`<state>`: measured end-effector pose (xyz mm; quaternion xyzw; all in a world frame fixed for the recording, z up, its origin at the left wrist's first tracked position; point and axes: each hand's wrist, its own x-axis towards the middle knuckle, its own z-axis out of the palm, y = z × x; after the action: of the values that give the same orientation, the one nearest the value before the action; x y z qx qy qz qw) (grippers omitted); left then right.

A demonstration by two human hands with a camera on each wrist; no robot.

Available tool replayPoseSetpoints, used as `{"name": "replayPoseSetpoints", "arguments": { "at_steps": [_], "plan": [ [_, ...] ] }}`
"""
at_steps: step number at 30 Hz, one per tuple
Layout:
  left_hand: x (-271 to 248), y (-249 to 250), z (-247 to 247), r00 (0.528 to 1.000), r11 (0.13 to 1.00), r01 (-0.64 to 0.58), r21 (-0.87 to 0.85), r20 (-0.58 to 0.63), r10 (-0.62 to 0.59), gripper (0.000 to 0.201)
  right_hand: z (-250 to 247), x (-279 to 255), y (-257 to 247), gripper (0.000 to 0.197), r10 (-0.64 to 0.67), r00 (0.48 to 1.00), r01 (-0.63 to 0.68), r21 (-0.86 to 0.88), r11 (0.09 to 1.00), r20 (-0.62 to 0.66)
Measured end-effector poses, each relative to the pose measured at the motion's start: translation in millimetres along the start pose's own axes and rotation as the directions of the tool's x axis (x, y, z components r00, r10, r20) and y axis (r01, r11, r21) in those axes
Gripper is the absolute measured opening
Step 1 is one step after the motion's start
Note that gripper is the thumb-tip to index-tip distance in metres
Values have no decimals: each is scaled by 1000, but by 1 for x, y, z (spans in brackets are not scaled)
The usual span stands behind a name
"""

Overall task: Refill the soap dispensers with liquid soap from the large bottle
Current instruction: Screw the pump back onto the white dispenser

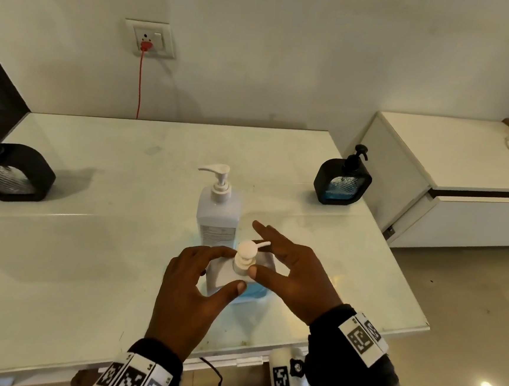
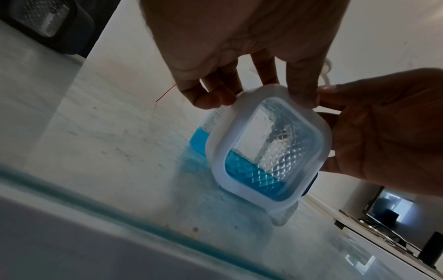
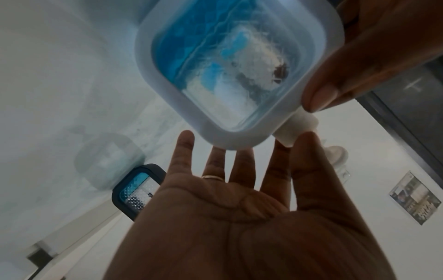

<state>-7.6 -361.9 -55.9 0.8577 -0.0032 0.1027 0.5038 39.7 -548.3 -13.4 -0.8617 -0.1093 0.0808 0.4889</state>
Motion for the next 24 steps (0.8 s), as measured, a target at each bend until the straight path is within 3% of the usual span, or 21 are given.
{"name": "replayPoseSetpoints", "arguments": {
  "at_steps": [3,6,12,18,24],
  "plan": [
    [0,-1,0,1000,1000,5,3,4,-5,44,3,2,-1,43,10,999,-9,3,1000,-41],
    [0,-1,0,1000,1000,3,10,6,-3,45,5,2,0,38,-5,998,5,13,1000,-56],
    [0,-2,0,1000,1000,5,26,12,-5,46,-2,2,0,58,-46,997,50,-71,996,68],
    [-1,-1,0,1000,999,5,32,10,-5,47,3,3,-3,52,-38,999,37,-78,996,-8],
    [0,0,-2,998,998,52,43,24,-54,59,4,2,-3,59,-47,998,51,-109,993,34]
  ]
}}
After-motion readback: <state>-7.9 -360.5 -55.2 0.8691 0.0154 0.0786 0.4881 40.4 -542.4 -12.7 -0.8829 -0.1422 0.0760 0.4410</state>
